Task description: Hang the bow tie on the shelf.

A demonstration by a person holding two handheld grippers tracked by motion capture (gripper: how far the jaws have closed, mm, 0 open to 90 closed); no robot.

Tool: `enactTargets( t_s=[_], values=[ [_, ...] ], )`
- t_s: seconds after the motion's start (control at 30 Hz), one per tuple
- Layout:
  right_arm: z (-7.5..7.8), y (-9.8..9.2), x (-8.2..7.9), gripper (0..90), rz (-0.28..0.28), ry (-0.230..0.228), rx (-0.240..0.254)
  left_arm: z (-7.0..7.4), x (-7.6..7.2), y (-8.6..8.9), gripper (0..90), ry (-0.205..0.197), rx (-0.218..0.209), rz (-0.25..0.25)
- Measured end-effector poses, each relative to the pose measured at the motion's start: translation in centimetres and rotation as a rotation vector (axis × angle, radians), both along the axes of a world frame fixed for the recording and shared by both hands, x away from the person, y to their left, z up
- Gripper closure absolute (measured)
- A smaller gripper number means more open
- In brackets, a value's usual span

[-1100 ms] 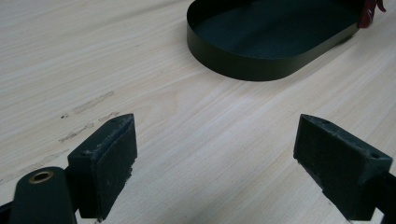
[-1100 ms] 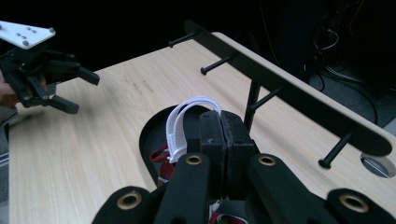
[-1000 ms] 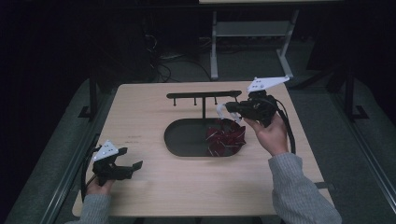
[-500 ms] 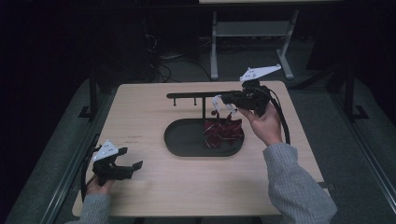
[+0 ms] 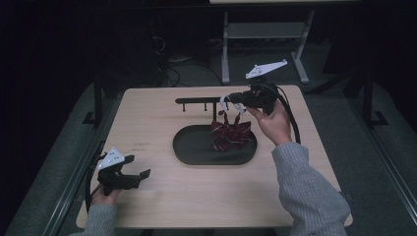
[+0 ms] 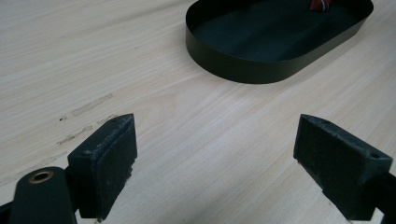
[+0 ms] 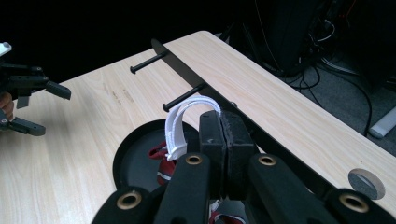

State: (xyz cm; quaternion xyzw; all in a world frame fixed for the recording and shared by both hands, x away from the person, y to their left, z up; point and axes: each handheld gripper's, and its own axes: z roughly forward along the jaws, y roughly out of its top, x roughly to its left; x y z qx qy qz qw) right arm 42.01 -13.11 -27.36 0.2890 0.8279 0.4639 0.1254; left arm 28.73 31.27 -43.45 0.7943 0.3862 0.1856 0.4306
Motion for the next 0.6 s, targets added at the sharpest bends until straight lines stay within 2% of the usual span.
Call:
enactTargets(
  t_s=[0.3,0.6],
  values=[
    [-0.6,0.2,1.3,88.6,-0.017,0.020,-0.009,0.0,0.0,0.1,13.1,0.003,-0.008,0.001],
    [-1.5,0.7,1.9,88.5,-0.027,0.034,-0.036,0.0,0.0,-0.1,13.0,0.004,0.000,-0.007]
  ],
)
